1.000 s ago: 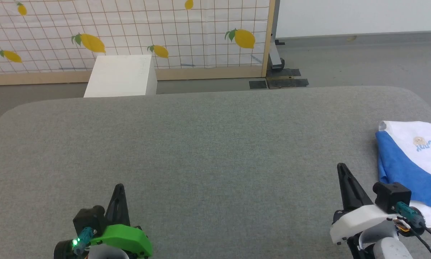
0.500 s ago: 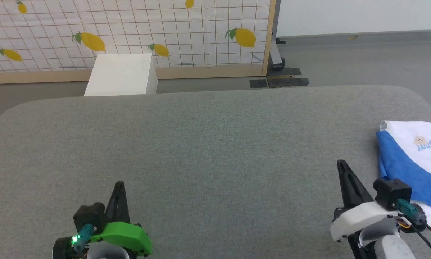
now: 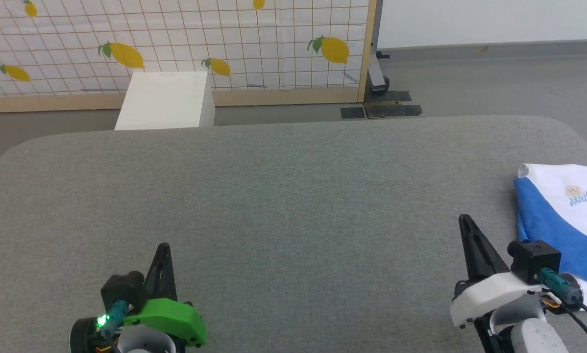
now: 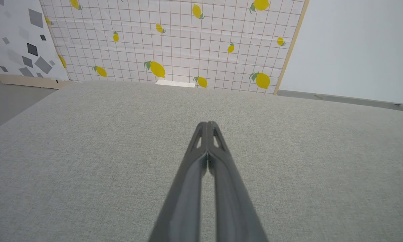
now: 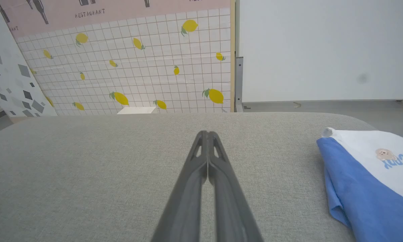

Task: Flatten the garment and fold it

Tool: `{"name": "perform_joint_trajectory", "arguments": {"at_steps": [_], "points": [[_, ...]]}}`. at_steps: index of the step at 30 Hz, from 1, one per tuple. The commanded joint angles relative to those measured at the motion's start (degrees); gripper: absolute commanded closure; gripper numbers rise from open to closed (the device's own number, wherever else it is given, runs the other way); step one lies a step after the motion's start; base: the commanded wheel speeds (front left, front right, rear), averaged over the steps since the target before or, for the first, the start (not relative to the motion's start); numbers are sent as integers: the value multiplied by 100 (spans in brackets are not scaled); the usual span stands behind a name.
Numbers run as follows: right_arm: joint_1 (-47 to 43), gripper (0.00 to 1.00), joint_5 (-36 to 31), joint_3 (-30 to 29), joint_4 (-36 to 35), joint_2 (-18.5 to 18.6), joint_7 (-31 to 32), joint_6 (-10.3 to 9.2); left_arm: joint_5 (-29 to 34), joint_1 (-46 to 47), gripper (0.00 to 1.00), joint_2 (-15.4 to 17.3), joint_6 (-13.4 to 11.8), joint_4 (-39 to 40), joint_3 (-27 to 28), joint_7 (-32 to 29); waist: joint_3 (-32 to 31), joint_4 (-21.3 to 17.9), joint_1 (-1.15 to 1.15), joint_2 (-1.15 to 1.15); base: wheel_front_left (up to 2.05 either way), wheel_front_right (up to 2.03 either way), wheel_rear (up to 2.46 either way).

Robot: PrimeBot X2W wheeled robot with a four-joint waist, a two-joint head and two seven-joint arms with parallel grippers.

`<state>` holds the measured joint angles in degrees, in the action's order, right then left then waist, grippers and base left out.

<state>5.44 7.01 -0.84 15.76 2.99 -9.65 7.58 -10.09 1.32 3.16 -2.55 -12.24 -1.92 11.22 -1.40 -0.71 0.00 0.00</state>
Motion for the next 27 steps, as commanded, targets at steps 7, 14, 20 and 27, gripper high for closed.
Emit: {"name": "perform_joint_trajectory", "arguments": {"at_steps": [7,14,20,27], "points": [[-132,100,-98,11,-164,-3,88,-3,117,-36,100,-8,39,129,31,-93,11,6,0,0,0,0,0],[-169,100,-152,18,-291,-4,167,-3,197,-45,100,-10,59,227,46,-186,22,12,0,0,0,0,0],[-197,100,-193,23,-386,-5,226,-4,257,-51,100,-11,73,301,57,-255,31,16,0,0,0,0,0],[-230,100,-241,29,-499,-5,296,-4,329,-59,100,-13,90,389,69,-337,42,21,0,0,0,0,0]]}}
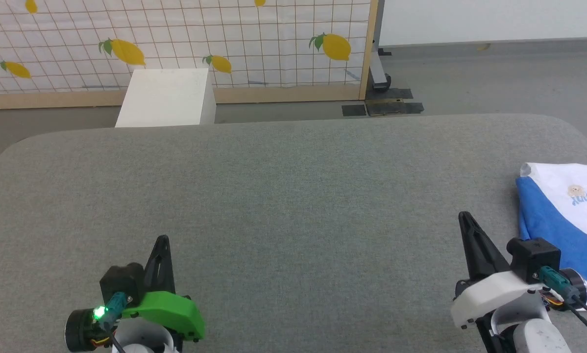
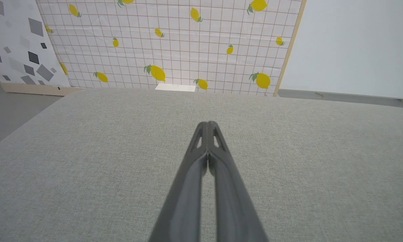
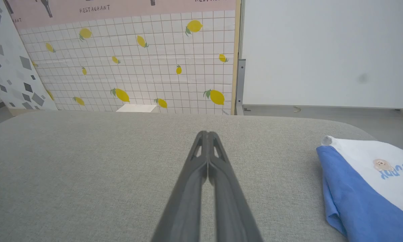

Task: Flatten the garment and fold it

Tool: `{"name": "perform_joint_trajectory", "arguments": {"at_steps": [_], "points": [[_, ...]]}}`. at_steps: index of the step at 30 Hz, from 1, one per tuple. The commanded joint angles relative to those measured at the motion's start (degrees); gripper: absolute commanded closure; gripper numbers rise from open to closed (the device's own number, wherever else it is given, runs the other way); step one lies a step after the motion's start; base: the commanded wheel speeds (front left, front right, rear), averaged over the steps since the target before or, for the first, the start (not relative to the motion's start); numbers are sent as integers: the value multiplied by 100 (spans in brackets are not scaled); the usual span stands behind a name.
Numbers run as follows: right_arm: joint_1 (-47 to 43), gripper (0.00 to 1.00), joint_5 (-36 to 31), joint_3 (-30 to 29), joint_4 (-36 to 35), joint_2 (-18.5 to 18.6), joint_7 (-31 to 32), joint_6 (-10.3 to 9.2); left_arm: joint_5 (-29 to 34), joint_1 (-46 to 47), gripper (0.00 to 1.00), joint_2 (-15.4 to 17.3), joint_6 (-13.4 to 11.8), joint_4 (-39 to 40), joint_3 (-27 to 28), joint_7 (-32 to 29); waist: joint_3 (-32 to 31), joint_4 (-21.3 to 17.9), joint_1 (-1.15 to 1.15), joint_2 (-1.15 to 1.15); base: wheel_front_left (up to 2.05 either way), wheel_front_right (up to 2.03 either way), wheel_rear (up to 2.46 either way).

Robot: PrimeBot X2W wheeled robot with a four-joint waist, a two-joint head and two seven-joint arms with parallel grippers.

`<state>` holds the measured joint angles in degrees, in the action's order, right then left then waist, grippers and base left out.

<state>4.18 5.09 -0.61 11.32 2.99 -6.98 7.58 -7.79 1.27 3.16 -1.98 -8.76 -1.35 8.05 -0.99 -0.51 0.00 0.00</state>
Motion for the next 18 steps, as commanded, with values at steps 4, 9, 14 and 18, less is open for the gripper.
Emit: {"name": "perform_joint_trajectory", "arguments": {"at_steps": [4,9,14,18], "points": [[-123,100,-76,9,-119,-6,68,-4,139,-58,100,-14,43,90,20,-66,6,4,0,0,0,0,0],[-146,100,-109,13,-196,-6,117,-5,188,-63,100,-15,55,150,28,-123,14,7,0,0,0,0,0],[-169,100,-144,17,-277,-7,167,-5,239,-69,100,-16,67,213,38,-182,21,11,0,0,0,0,0],[-188,100,-171,20,-341,-7,206,-5,279,-73,100,-17,77,262,45,-228,27,14,0,0,0,0,0]]}}
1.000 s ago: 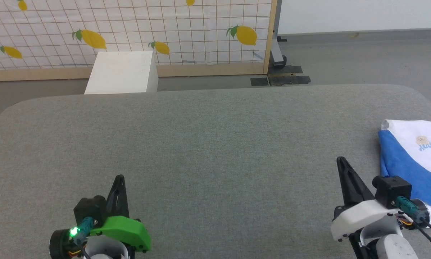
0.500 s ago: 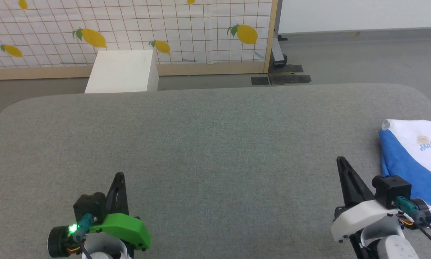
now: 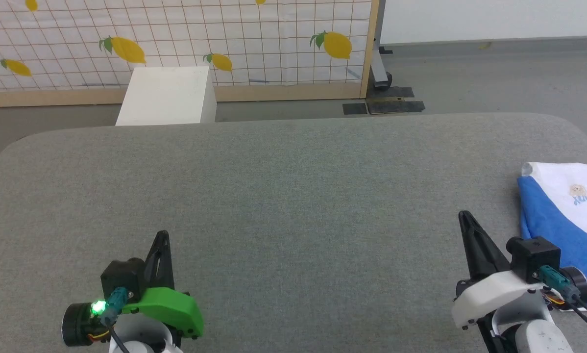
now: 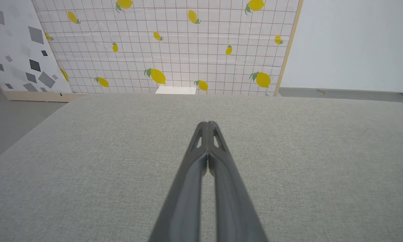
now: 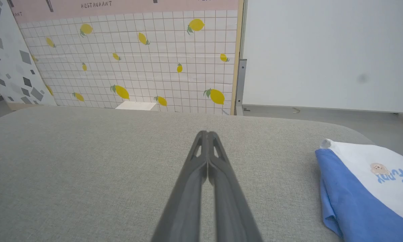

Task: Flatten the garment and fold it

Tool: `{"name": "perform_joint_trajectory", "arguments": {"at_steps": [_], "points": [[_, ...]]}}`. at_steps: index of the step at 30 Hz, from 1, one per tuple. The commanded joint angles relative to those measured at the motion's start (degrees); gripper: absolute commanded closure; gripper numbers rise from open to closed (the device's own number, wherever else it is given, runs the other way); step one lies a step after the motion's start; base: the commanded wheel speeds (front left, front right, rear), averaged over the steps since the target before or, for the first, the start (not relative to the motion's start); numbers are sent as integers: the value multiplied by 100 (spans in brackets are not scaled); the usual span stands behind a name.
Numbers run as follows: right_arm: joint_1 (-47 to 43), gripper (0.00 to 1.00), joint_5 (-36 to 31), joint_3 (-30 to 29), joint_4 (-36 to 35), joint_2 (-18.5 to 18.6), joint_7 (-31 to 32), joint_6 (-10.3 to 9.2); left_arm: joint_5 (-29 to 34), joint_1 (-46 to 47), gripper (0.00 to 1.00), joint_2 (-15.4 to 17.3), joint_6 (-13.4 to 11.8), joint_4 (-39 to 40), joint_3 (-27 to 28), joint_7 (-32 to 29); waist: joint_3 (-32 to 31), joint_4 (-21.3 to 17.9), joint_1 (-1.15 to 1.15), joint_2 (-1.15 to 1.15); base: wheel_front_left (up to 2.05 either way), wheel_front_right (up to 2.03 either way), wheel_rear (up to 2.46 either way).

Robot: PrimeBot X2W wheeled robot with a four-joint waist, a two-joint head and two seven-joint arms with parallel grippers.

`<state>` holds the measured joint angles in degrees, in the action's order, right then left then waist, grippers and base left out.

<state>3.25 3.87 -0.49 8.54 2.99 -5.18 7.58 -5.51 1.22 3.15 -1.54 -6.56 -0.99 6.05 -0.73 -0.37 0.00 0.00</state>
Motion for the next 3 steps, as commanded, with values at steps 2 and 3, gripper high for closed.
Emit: {"name": "perform_joint_trajectory", "arguments": {"at_steps": [2,3], "points": [[-104,100,-62,10,-95,-7,46,-5,71,-71,100,-16,38,67,13,-51,4,2,0,0,0,0,0],[-108,100,-68,11,-109,-7,55,-5,80,-72,100,-17,40,78,15,-61,5,3,0,0,0,0,0]]}}
